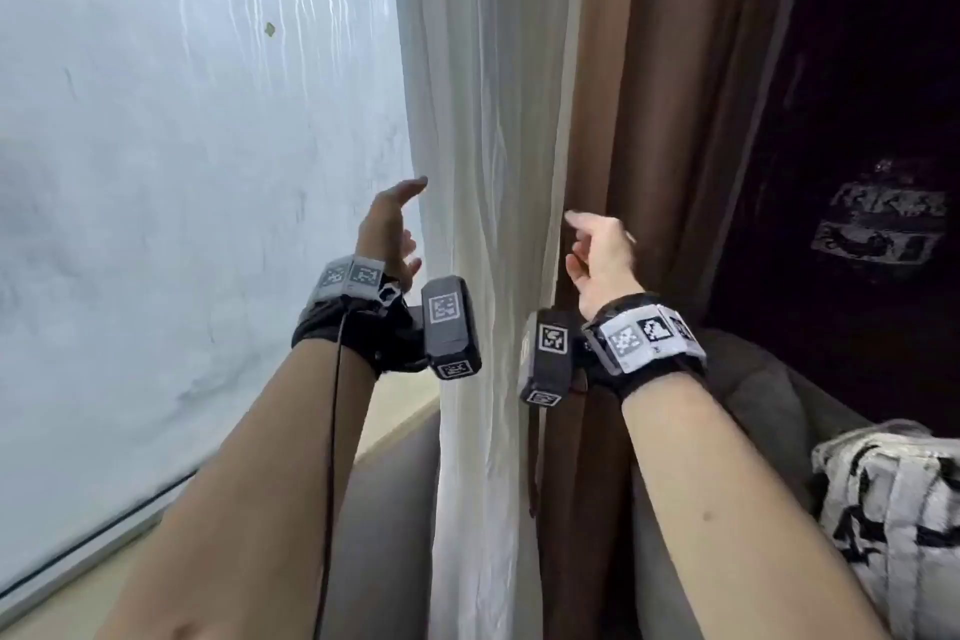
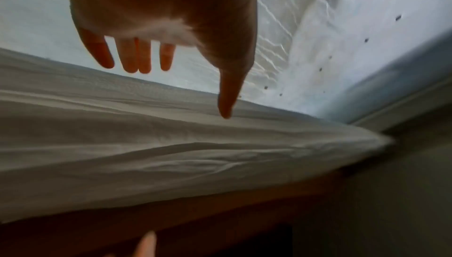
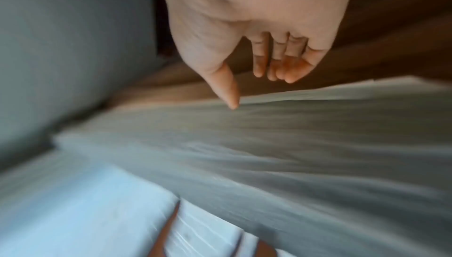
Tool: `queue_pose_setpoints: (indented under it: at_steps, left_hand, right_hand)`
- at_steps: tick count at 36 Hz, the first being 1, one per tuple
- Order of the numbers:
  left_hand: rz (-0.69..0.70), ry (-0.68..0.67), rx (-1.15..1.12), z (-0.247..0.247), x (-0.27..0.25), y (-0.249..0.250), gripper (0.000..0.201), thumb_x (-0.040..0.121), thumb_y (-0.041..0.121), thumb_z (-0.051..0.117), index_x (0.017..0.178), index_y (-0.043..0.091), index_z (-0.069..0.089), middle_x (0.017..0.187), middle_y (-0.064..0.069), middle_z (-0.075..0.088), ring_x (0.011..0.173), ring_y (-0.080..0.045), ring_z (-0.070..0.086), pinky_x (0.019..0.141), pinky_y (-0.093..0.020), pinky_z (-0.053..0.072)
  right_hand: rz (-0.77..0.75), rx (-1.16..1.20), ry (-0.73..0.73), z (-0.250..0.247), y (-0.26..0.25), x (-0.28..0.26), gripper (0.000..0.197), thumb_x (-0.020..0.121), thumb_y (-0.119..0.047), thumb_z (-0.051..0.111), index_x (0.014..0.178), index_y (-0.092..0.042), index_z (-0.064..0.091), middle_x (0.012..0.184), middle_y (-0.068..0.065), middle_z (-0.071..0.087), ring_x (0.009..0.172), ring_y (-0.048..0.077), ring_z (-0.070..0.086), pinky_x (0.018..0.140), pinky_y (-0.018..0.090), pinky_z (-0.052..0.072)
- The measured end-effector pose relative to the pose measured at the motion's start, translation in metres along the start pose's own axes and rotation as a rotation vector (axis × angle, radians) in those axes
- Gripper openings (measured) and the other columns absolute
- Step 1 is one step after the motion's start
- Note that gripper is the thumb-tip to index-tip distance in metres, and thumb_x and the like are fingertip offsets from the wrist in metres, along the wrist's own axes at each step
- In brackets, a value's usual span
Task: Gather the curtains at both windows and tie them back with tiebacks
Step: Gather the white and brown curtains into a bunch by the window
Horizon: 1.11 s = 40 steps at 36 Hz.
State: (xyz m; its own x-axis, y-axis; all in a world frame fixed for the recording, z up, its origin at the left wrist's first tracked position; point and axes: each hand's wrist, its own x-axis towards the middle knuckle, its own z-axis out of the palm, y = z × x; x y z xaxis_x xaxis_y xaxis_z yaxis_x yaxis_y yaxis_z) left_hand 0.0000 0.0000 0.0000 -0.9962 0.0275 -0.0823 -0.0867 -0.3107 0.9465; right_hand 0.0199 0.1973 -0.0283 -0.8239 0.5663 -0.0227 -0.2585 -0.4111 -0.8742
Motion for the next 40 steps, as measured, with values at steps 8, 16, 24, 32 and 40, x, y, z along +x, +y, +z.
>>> queue_pose_setpoints:
  at_steps: [8,16,24,32,40]
  left_hand:
    - [0.112,-0.108,0.421,0.047,0.054,-0.004,0.135,0.037,0.058,0.092,0.144,0.007,0.027,0.135,-0.006,0.046,0.121,-0.018,0.040,0.109,-0.045,0.028]
    - [0.126,-0.251,0.548,0.101,0.114,-0.032,0.061,0.055,0.038,0.093,0.104,0.009,0.071,0.099,-0.005,0.076,0.096,-0.021,0.070,0.094,-0.037,0.052]
    - [0.169,-0.247,0.455,0.137,0.168,-0.042,0.025,0.075,0.010,0.080,0.097,0.010,0.068,0.105,-0.008,0.074,0.102,-0.026,0.068,0.096,-0.040,0.052]
    - [0.285,-0.083,0.499,0.132,0.237,-0.058,0.133,0.022,0.053,0.098,0.135,0.016,0.039,0.122,0.000,0.062,0.112,-0.017,0.061,0.101,-0.037,0.048]
    - [0.237,-0.095,0.435,0.120,0.258,-0.042,0.036,0.070,0.003,0.080,0.104,0.003,0.069,0.103,-0.012,0.072,0.096,-0.026,0.069,0.089,-0.039,0.056]
  right_hand:
    - [-0.245,-0.838,-0.373,0.009,0.039,0.036,0.132,0.059,-0.043,0.090,0.151,-0.025,-0.002,0.147,-0.001,0.026,0.136,0.017,0.027,0.110,0.028,0.025]
    - [-0.171,-0.872,-0.466,0.025,0.062,0.116,0.122,0.046,-0.042,0.097,0.147,-0.011,0.034,0.130,0.002,0.059,0.125,0.021,0.054,0.106,0.034,0.045]
    - [-0.237,-0.836,-0.437,0.023,0.055,0.191,0.094,0.073,-0.006,0.080,0.146,-0.014,0.022,0.117,-0.004,0.054,0.109,0.016,0.055,0.076,0.014,0.047]
    - [-0.157,-0.966,-0.498,0.048,0.073,0.206,0.021,0.088,-0.007,0.054,0.108,-0.001,0.059,0.093,0.010,0.064,0.086,0.025,0.062,0.066,0.031,0.050]
    - [-0.187,-1.033,-0.495,0.087,0.090,0.206,0.024,0.086,-0.014,0.062,0.108,-0.004,0.064,0.104,0.011,0.067,0.103,0.028,0.064,0.084,0.034,0.051]
